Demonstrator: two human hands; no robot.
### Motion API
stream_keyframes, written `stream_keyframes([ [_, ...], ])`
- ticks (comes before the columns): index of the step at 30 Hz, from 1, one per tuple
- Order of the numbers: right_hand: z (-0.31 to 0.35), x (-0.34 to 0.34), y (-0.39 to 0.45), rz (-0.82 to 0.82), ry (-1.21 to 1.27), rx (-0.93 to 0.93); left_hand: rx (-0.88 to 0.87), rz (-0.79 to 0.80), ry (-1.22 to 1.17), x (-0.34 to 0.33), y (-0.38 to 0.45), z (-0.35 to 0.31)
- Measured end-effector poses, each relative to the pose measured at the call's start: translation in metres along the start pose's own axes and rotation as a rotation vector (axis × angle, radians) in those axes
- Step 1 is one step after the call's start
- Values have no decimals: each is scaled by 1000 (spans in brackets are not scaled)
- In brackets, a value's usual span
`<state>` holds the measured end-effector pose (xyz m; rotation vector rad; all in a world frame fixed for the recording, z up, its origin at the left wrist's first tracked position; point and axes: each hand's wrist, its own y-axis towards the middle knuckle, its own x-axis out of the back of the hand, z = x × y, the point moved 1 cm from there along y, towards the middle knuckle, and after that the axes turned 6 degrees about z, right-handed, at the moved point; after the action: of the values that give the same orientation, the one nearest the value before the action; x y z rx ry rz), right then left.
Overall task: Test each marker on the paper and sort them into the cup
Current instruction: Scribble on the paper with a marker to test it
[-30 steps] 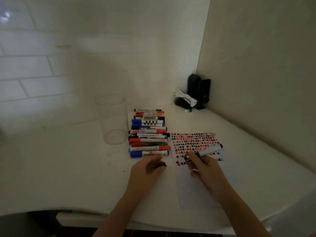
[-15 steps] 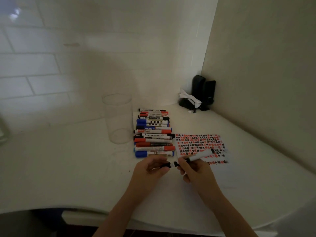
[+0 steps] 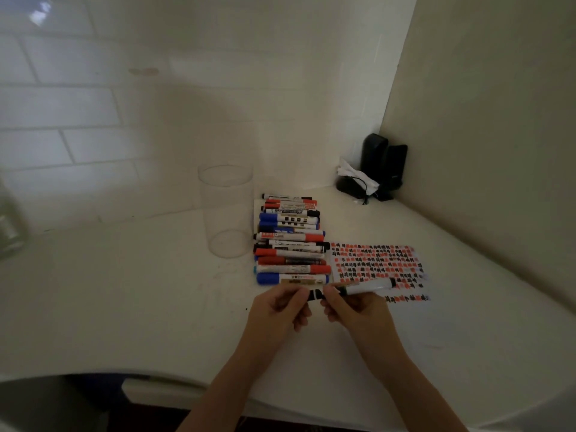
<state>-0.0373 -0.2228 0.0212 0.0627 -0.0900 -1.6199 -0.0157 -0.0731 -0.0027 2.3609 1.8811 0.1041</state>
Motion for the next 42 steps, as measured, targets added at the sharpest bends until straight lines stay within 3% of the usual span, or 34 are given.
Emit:
stream_keyframes([
  [7, -3, -8, 4, -22, 84, -115, -21, 22, 11, 3, 1, -1],
  [11, 12, 8, 5, 150, 220, -285, -38, 21, -26, 2, 2, -3],
  [14, 25, 36, 9, 63, 270, -245, -54, -12, -41, 8, 4, -3],
  [17, 29, 62, 15, -23, -316, 14, -74, 28, 83, 12, 9, -4],
  [20, 19, 65, 28, 126, -972, 378, -85, 64, 183, 11, 19, -8],
  [23, 10, 60, 43, 226, -1142, 547, -85, 80, 201, 9, 26, -13],
  [26, 7, 68, 57, 239, -1065, 507, -137, 50, 497, 21, 32, -10],
  [29, 3, 101, 87, 30, -1113, 316, -257, -51, 925, 47, 35, -5],
  [31, -2, 124, 110, -78, -1198, 180, -338, -36, 1088, 58, 39, 3],
  [34, -9, 138, 136, -130, -1244, 21, -355, -26, 1138, 58, 45, 9],
  [38, -14, 125, 152, -60, -1314, -119, -343, -34, 1191, 52, 50, 13],
  [40, -14, 122, 150, -37, -1304, -149, -341, -34, 1249, 52, 50, 13],
  [42, -9, 117, 140, -46, -1278, -66, -338, -43, 1291, 51, 49, 14],
])
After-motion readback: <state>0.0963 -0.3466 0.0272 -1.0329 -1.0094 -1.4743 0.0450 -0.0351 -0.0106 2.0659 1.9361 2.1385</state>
